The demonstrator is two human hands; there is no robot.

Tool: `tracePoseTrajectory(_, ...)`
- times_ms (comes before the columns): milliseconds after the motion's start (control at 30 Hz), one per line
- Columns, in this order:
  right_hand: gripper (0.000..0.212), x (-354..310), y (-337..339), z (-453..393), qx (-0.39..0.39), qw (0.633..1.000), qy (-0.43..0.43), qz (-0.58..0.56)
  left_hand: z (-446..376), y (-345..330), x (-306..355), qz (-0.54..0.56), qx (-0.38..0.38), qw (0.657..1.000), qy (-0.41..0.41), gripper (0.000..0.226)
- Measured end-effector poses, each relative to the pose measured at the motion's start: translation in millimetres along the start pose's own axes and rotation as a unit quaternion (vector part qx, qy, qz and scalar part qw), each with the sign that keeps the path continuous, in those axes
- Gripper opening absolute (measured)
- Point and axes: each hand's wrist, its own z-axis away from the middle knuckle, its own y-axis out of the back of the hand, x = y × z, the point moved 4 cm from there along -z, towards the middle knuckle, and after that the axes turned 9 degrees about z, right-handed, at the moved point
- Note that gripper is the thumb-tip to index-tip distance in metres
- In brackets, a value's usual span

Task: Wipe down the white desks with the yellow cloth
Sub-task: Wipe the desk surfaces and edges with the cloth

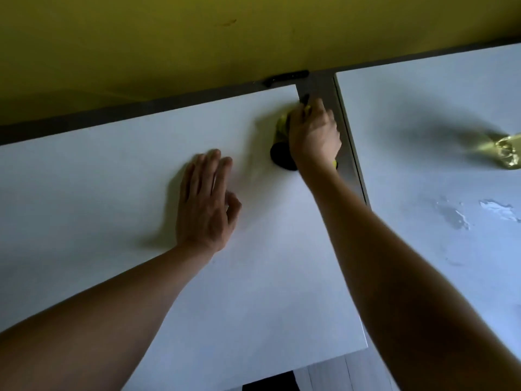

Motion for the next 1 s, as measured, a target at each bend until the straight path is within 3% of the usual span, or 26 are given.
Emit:
tracePoseTrajectory(233,0.03,52.4,9.8,92.0,0.036,0.997,-0.037,0.063,1.0,2.2,4.7,0.023,0.015,1.0,-0.006,0.063)
tracePoseTrajectory(500,0.044,3.8,0.2,32.1,0.018,0.999,-0.015,0.036,-0.5,-0.5,1.0,0.005,0.005,1.0,-0.005,0.063)
tracePoseTrajectory(700,0.043,-25.7,-4.1,-11.7,0.009,1.0,0.016,0.015,-1.4,-0.5,0.5,-0.009,0.017,1.0,-0.009,0.06)
tracePoseTrajectory(1000,0.042,36.2,6.6,82.8,0.026,0.996,-0.033,0.082,1.0,2.3,1.1,0.023,0.032,0.999,-0.017,0.062)
